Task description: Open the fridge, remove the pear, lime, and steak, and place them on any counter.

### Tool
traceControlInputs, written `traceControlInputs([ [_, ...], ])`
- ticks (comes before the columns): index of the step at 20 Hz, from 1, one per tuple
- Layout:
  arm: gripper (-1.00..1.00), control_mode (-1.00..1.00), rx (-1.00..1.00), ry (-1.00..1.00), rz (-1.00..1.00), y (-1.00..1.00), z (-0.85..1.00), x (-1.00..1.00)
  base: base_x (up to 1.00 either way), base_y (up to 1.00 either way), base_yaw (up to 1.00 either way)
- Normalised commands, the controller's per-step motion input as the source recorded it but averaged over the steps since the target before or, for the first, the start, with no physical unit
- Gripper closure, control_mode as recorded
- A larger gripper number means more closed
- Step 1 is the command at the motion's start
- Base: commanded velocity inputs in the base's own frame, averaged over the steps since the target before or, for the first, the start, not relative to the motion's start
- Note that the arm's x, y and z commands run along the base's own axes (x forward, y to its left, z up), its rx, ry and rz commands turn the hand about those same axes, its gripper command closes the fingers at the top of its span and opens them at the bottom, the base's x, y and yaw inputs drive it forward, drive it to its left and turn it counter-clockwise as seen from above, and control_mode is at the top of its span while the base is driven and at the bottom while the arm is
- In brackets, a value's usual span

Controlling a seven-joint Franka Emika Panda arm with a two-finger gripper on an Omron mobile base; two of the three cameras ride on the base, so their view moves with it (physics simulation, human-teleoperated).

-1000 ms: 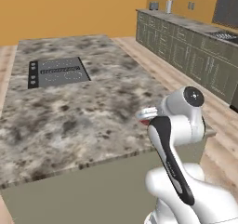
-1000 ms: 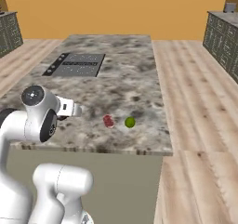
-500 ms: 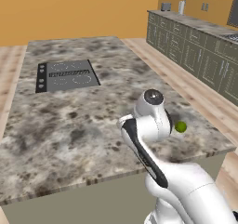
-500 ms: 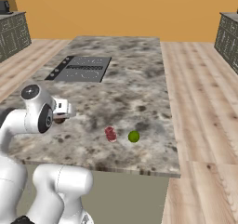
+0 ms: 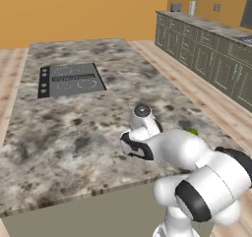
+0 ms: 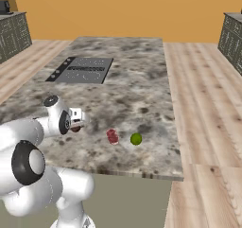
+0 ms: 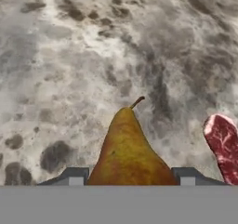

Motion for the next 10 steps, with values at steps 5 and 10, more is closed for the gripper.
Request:
traceControlInputs([
  [5,1.0,-1.0,0.0,0.08,0.0,-0.14,-0.38,0.85,0.0,0.0,0.0],
  [10,1.0,-1.0,0.0,0.09,0.0,-0.05,-0.4,0.41,0.0,0.0,0.0],
])
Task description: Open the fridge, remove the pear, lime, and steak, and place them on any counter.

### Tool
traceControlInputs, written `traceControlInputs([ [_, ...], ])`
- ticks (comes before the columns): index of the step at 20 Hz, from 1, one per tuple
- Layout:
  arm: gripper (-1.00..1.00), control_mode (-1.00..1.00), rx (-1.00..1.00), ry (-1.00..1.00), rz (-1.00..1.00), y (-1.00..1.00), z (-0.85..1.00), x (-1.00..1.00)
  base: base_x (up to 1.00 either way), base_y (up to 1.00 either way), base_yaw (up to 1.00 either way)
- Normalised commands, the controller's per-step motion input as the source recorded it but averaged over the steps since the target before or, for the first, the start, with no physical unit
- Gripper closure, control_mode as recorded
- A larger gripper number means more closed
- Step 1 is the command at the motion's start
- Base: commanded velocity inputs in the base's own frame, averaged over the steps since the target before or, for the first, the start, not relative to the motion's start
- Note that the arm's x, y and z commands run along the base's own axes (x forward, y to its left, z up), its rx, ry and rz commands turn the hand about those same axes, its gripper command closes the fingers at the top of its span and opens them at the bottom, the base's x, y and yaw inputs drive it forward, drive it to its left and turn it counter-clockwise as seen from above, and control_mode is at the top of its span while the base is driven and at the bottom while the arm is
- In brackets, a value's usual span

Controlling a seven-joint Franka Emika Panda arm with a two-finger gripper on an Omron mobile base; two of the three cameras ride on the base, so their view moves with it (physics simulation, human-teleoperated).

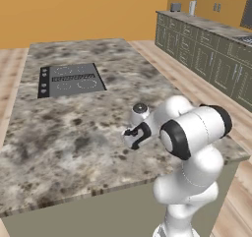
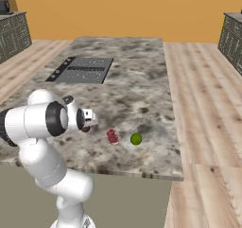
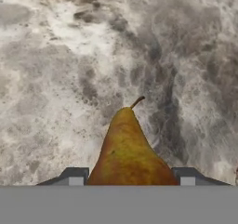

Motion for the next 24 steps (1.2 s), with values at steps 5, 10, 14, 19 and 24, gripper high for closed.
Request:
traceControlInputs([
  [5,-1.0,-1.0,0.0,0.02,0.0,-0.12,-0.37,0.14,0.0,0.0,0.0],
  [10,-1.0,-1.0,0.0,0.0,0.0,-0.22,-0.05,0.0,0.0,0.0,0.0],
  [14,-1.0,-1.0,0.0,-0.03,0.0,-0.01,0.31,-0.24,0.0,0.0,0.0],
  [19,-1.0,-1.0,0.0,-0.12,0.0,0.0,0.97,-0.52,0.0,0.0,0.0],
  [24,-1.0,-1.0,0.04,-0.11,0.0,0.0,1.0,-0.84,0.0,0.0,0.0],
])
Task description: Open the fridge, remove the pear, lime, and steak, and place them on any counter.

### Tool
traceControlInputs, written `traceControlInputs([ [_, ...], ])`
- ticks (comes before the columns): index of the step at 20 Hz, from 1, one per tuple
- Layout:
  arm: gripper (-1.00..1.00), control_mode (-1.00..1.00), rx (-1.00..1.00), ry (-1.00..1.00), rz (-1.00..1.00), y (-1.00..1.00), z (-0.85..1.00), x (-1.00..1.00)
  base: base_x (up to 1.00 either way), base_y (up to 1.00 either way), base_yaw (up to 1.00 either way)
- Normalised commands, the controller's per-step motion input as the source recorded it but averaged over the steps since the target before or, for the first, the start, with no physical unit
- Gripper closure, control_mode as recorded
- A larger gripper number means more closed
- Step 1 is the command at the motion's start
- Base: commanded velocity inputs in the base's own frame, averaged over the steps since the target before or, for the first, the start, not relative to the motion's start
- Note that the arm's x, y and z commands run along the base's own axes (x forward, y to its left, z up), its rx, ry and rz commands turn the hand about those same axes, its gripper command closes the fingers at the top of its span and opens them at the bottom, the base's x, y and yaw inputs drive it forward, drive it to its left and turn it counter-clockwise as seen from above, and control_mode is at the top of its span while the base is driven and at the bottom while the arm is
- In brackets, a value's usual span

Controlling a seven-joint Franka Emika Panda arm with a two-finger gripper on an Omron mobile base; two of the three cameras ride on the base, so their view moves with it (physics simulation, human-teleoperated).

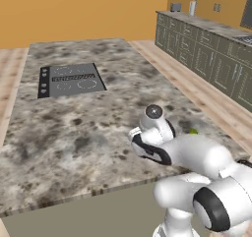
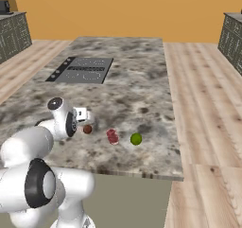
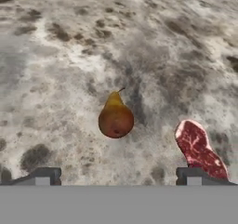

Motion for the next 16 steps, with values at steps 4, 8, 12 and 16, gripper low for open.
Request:
traceControlInputs([
  [4,-1.0,-1.0,0.14,0.0,0.0,0.0,1.0,-1.0,0.0,0.0,0.0],
  [8,-1.0,-1.0,0.13,0.05,0.0,0.17,1.0,-1.0,0.0,0.0,0.0],
  [12,-1.0,-1.0,0.01,0.21,0.0,0.43,1.0,-1.0,0.0,0.0,0.0],
  [16,-1.0,-1.0,0.0,0.31,0.0,0.59,1.0,-0.99,0.0,0.0,0.0],
])
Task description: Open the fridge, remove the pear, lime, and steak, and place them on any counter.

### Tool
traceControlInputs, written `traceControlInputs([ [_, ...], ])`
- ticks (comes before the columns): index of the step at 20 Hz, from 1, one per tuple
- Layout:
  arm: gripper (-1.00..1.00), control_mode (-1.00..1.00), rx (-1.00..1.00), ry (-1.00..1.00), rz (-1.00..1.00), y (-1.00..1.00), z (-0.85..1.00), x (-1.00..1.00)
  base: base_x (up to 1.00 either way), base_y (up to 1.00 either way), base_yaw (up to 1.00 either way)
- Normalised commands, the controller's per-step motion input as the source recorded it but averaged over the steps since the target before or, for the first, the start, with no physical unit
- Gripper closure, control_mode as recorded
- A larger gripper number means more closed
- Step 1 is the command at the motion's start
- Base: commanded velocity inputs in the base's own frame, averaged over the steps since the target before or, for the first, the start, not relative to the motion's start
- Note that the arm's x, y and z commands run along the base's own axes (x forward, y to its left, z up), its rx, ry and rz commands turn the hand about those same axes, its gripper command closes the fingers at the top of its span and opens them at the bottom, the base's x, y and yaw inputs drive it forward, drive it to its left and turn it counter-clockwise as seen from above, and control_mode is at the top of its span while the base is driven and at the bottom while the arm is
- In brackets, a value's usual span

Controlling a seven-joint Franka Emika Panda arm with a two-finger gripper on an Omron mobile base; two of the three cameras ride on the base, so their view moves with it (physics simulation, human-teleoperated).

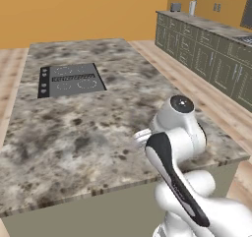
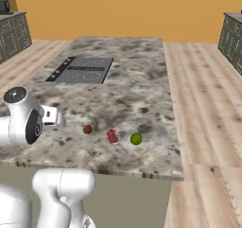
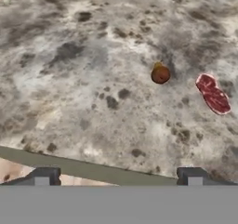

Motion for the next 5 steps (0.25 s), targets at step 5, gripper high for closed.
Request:
traceControlInputs([
  [5,-1.0,-1.0,-0.01,0.23,0.02,0.43,0.6,-1.0,0.0,0.0,0.0],
])
